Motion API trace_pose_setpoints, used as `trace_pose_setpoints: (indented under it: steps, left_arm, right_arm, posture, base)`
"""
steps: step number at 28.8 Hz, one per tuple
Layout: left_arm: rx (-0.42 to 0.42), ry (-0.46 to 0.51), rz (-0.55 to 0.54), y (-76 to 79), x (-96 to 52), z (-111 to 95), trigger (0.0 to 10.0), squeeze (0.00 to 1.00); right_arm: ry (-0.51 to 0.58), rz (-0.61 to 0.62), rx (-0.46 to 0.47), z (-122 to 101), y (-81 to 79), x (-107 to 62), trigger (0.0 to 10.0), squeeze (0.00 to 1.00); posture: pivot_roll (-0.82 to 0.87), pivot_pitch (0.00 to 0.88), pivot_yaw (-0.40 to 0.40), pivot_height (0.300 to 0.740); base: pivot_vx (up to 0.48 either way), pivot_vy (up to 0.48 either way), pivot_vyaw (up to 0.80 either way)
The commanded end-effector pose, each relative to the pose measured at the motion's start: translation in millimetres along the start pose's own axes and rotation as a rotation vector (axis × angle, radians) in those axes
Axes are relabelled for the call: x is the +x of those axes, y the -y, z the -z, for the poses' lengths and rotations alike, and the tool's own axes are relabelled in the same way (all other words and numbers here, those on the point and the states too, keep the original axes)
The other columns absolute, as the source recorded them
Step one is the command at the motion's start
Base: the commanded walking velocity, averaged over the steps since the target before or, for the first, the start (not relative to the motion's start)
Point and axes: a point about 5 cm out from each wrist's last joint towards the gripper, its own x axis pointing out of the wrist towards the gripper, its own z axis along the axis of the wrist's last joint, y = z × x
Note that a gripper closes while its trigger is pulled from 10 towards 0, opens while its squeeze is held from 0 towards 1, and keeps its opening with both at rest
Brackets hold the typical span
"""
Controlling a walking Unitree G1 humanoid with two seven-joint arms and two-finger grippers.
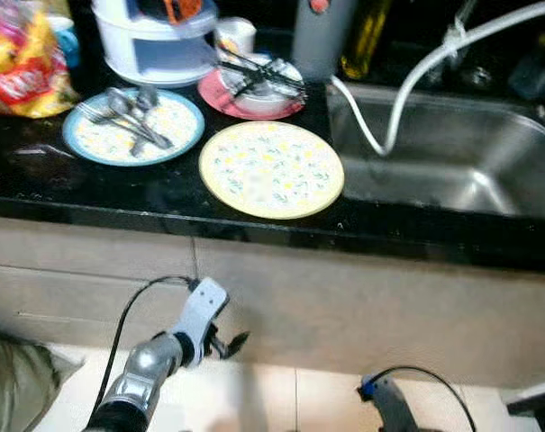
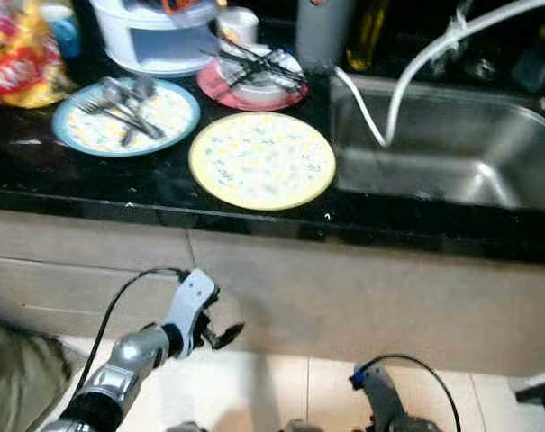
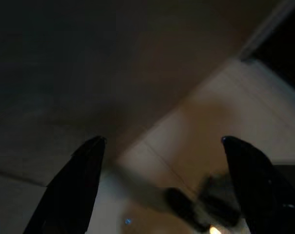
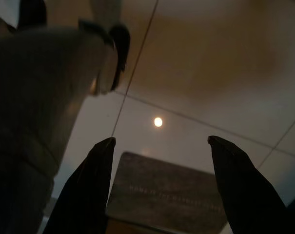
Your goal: Kitchen organization
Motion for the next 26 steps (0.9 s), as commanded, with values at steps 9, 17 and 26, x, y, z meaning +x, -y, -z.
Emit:
trace_pose_setpoints:
  steps: [9,17,26]
  left_arm:
    - [0.162,-0.029,0.391,34.1,-35.8,-24.7,10.0,0.00]
    - [0.399,-0.035,0.529,48.0,-51.9,-65.9,10.0,0.00]
    - [0.609,0.176,0.471,48.8,-52.6,-142.9,10.0,0.00]
  right_arm:
    - [-0.155,0.065,-0.086,38.5,-4.5,1.5,10.0,0.00]
    - [-0.225,0.076,-0.121,60.2,-7.8,0.1,10.0,0.00]
    - [-0.233,0.078,-0.148,64.4,-13.2,1.3,10.0,0.00]
  posture:
    - [0.12,0.110,-0.099,0.740]
    - [0.11,0.096,-0.092,0.740]
    - [0.11,0.092,-0.085,0.740]
  base:
    - [0.000,0.000,0.00]
    - [0.000,0.000,0.00]
    - [0.000,0.000,0.00]
